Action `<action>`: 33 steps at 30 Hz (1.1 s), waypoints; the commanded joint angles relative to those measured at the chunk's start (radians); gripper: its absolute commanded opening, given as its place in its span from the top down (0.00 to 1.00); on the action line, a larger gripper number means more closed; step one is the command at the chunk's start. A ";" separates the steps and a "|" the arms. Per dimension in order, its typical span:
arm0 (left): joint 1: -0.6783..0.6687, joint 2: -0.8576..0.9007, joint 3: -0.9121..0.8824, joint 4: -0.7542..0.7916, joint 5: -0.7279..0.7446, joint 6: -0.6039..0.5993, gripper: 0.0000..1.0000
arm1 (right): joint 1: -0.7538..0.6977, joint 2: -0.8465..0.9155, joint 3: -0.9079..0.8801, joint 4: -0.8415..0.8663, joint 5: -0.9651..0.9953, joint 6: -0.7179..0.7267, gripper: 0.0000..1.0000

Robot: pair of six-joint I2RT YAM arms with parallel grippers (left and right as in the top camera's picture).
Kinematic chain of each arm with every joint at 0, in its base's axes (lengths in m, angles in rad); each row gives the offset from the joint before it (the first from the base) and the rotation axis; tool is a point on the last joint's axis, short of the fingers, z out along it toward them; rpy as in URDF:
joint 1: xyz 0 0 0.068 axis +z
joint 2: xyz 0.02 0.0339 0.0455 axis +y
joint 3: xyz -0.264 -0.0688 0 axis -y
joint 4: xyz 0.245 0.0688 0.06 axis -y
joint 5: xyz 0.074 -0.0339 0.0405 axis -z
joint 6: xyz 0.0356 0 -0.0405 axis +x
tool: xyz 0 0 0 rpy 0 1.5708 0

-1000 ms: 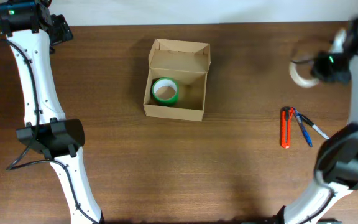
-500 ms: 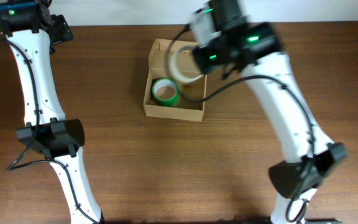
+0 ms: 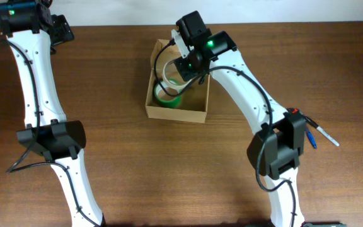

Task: Pack container
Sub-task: 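Lower the white tape into the box beside the green tape, release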

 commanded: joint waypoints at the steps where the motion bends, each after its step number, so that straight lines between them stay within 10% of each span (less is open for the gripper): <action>1: 0.006 0.014 0.005 -0.001 0.007 -0.010 0.00 | 0.005 0.017 0.003 0.017 -0.007 0.055 0.96; 33: 0.006 0.014 0.005 -0.001 0.007 -0.010 0.00 | 0.070 0.168 -0.005 -0.011 -0.048 0.054 0.96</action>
